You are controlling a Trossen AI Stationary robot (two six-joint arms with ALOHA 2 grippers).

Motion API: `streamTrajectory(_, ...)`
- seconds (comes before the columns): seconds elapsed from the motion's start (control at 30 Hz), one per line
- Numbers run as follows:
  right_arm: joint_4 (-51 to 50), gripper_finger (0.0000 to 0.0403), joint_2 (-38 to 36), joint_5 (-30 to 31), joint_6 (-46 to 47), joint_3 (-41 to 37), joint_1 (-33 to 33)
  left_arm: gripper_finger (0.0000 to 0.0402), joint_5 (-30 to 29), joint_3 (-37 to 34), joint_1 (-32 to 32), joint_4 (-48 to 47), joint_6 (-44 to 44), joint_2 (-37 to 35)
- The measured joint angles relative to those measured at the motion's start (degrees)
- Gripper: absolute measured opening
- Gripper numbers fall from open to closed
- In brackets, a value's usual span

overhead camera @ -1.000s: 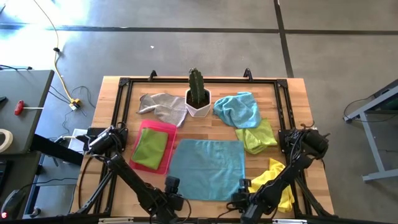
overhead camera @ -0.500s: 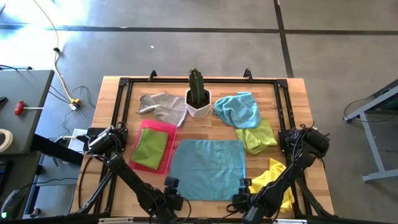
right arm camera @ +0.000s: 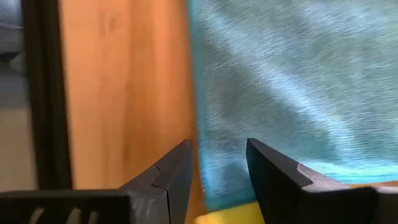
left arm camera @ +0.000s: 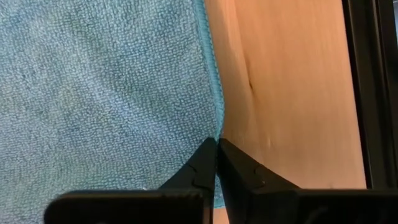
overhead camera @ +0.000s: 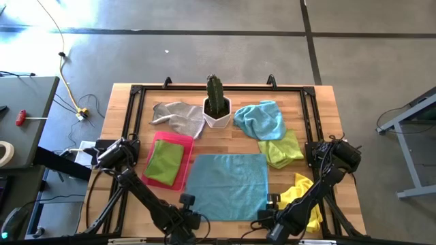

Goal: Fold microfiber towels
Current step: Fold the bottom blue towel

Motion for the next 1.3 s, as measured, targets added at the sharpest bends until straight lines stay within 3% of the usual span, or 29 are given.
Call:
streamTrajectory(0.5, -1.4, 0.0141, 2.8, -0.2, -2.9, 0.3, 0.0, 0.0001, 1.6, 0.0, 0.8, 0.0, 0.3, 0.0)
streamTrajectory(0.6, -1.7, 0.0115, 2.8, -0.1, -1.6, 0.3, 0.0, 0.0001, 2.1, 0.5, 0.9, -0.6, 0.1, 0.0)
streamTrajectory(0.8, -1.5, 0.0010, 1.8, -1.1, -2.3, 0.2, 0.0, 0.0000, 2.4, 2.4, 1.0, -5.9, -0.1, -1.1)
streamTrajectory(1.0, -1.1, 0.0007, -0.9, -1.0, -2.8, -0.3, -0.1, 0.0000, 7.0, 4.6, 1.2, -10.8, -1.2, -2.8)
streamTrajectory(1.13, 2.5, 0.0006, -2.1, -7.8, -3.0, 0.0, -1.5, 0.0000, 11.0, 6.5, 1.1, -10.9, 0.4, -3.5)
streamTrajectory(1.3, 2.4, 0.0002, -3.4, -10.0, -6.3, -0.1, -3.7, 0.0000, 8.1, 8.7, 1.9, -15.4, 2.3, -5.2)
